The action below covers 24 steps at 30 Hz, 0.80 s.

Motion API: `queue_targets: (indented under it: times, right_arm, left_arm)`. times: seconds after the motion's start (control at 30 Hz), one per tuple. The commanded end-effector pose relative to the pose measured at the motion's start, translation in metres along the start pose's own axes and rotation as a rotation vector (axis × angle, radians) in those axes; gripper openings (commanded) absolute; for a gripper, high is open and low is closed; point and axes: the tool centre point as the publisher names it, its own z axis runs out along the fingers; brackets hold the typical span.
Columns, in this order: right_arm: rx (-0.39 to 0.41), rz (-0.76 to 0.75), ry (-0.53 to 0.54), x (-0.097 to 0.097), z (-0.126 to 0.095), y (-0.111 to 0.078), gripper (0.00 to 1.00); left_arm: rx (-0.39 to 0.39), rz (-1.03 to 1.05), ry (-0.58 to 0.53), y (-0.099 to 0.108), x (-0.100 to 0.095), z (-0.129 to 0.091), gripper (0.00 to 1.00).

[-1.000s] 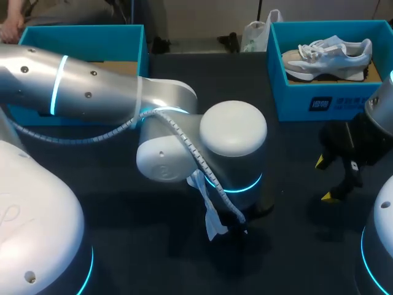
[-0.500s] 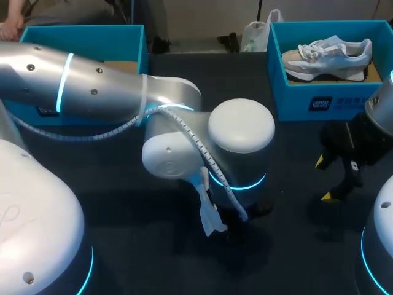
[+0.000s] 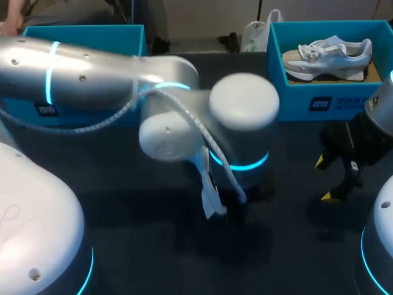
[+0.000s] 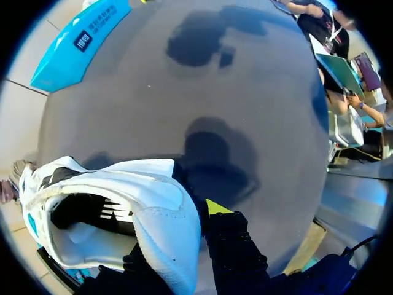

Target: Take the shoe out of the shoebox, open the shoe tongue, remove and reinsert the insole, then place the shoe into the shoebox

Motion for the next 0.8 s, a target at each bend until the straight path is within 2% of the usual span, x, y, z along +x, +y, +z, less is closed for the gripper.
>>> queue_targets:
  times: [0.03,0.17,0.5,0.57,0.63,0.8]
  right_arm:
    - [0.003,0.001,-0.002,0.001,0.001,0.0,1.0]
    - [0.003,0.001,-0.002,0.001,0.001,0.0,1.0]
    - [0.003,0.001,-0.002,0.001,0.001,0.0,1.0]
    - [0.003,0.001,-0.002,0.001,0.001,0.0,1.0]
    - [0.003,0.001,-0.002,0.001,0.001,0.0,1.0]
    - [0.003,0.001,-0.002,0.001,0.001,0.0,1.0]
  left_arm:
    - [0.049,0.018,0.03,0.023,-0.028,-0.063,0.0]
    - [0.063,0.027,0.039,0.035,-0.046,-0.088,0.0]
    - [0.04,0.037,-0.003,0.057,-0.08,-0.122,0.0]
    - [0.019,0.06,0.0,0.061,-0.089,-0.134,0.0]
    - [0.036,0.053,0.025,0.069,-0.102,-0.149,0.0]
    - [0.036,0.053,0.025,0.069,-0.102,-0.149,0.0]
